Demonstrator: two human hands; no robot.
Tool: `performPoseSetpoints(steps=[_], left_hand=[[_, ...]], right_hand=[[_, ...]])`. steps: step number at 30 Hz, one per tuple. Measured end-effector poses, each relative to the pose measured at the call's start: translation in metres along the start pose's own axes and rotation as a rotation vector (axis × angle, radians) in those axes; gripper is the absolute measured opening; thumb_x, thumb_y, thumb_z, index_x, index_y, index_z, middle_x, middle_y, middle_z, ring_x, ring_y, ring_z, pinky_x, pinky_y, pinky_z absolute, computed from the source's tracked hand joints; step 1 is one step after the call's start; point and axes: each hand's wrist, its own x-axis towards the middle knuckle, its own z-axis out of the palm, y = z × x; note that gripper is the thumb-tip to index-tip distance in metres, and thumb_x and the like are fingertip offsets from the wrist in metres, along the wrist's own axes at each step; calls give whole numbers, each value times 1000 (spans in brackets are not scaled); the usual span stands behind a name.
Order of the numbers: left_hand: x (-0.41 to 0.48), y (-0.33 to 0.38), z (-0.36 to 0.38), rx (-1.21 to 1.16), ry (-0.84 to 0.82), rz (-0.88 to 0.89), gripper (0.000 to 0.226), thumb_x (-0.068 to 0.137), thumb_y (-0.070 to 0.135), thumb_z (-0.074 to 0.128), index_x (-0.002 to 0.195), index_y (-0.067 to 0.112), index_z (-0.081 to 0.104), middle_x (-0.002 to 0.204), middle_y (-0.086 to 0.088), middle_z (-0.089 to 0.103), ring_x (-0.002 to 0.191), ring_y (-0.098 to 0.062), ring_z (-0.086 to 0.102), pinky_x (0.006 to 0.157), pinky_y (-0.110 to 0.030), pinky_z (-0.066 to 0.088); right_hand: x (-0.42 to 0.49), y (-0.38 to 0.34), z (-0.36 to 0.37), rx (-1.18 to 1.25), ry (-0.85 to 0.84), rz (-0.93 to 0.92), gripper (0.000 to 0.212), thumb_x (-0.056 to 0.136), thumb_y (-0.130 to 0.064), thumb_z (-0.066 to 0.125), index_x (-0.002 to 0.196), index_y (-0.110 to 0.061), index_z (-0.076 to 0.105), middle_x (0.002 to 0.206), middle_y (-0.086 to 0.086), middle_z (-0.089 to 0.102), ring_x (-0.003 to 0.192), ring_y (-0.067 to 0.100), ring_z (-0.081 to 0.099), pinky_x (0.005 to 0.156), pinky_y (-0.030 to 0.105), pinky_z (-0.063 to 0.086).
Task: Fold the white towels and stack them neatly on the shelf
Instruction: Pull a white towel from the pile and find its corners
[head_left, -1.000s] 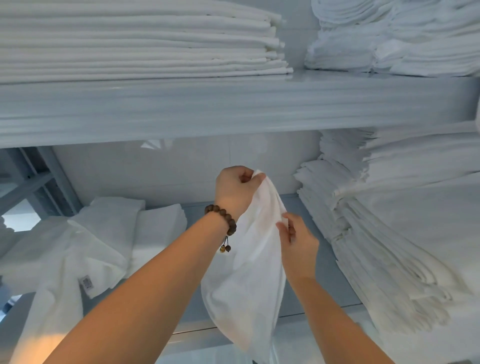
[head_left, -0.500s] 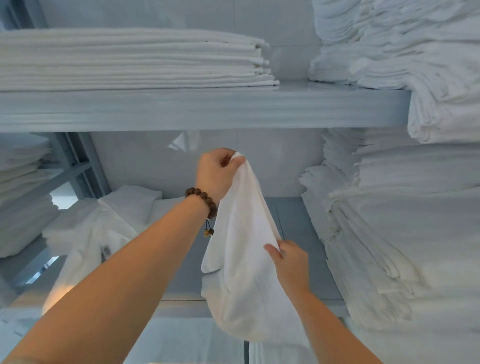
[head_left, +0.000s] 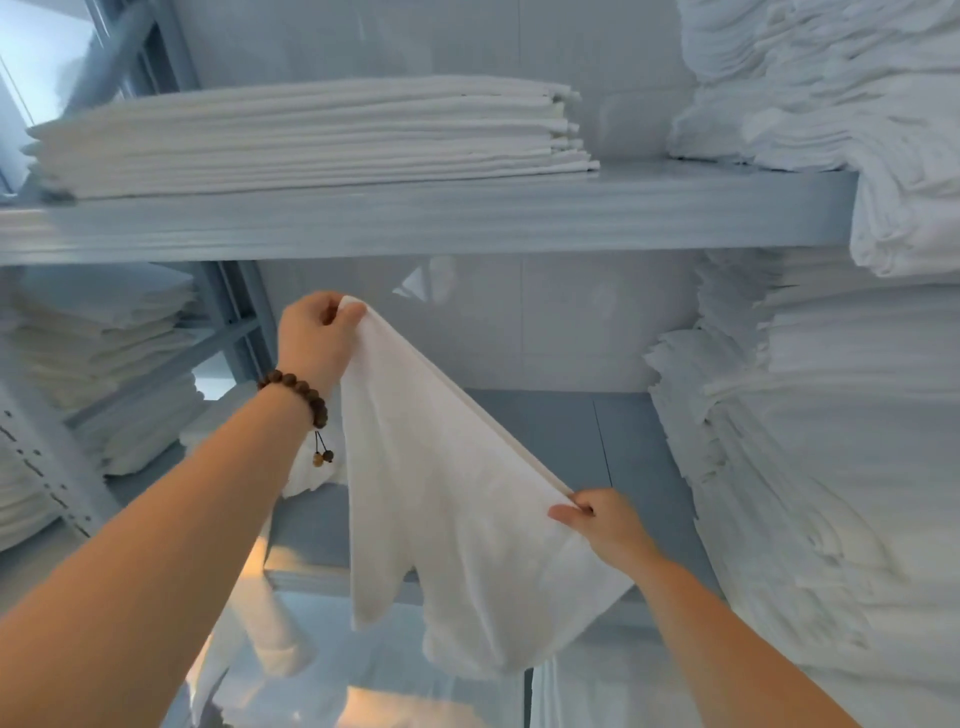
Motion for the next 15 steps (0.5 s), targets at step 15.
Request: performPoseSetpoints(steps=[15], left_hand=[[13, -138, -97, 74, 174, -241, 20, 85, 25, 56, 74, 10, 62, 61, 2, 50, 57, -13, 45, 64, -31, 40]], right_hand=[[31, -10, 11, -163, 8, 29, 17, 83, -20, 69, 95, -9, 74, 90, 11, 72, 83, 26, 65, 73, 31, 45]])
